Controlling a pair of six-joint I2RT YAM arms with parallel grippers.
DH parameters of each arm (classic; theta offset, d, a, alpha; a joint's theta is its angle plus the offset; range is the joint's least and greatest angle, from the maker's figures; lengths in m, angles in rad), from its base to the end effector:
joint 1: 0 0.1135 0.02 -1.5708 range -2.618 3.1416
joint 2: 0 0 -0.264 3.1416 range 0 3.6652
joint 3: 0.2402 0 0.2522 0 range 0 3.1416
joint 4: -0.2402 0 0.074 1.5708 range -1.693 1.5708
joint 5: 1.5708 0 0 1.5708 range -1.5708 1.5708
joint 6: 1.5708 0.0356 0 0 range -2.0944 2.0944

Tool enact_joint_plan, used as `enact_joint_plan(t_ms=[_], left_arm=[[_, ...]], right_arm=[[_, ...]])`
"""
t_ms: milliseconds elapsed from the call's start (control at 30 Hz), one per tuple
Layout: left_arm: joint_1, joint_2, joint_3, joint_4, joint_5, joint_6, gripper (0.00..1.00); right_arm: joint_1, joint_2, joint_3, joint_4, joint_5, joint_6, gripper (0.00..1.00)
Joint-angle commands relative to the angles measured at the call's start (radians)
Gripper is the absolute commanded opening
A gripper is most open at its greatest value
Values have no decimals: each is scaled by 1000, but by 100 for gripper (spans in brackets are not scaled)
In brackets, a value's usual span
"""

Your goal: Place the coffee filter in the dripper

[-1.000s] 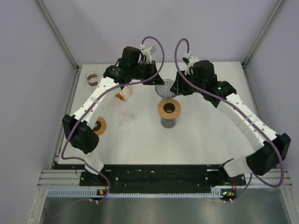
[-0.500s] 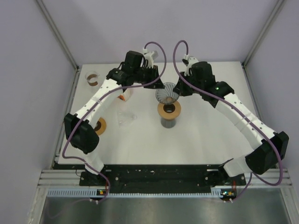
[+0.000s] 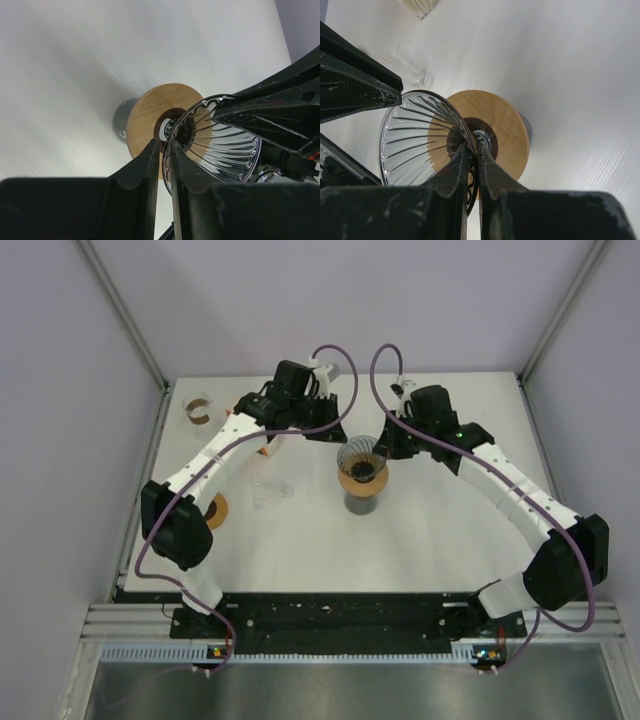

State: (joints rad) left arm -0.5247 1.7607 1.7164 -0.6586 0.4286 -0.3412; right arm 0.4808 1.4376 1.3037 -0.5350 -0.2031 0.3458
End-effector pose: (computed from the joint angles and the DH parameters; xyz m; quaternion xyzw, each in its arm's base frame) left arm 0.3374 -0.2124 0.3531 0.1703 0.8746 -0.3475 0.2920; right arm 0.2814 0.1549 0.3344 -0.1045 0.8904 0.2577 0.3604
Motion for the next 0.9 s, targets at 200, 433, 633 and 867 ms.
enact_joint_plan(t_ms=[200, 433, 633, 867], left_arm=[[-18, -3, -21, 25, 4, -2, 6], [-26, 3, -96, 53, 6, -12, 0], [-26, -1, -144, 70, -4, -2, 0], [-24, -26, -259, 121, -40, 14, 0]], right_arm=[[-34, 3, -44, 145, -87, 33, 0], [-36, 20, -96, 145, -67, 6, 0], [-38, 37, -152, 148, -48, -8, 0], [-36, 44, -231, 199, -55, -18, 0]])
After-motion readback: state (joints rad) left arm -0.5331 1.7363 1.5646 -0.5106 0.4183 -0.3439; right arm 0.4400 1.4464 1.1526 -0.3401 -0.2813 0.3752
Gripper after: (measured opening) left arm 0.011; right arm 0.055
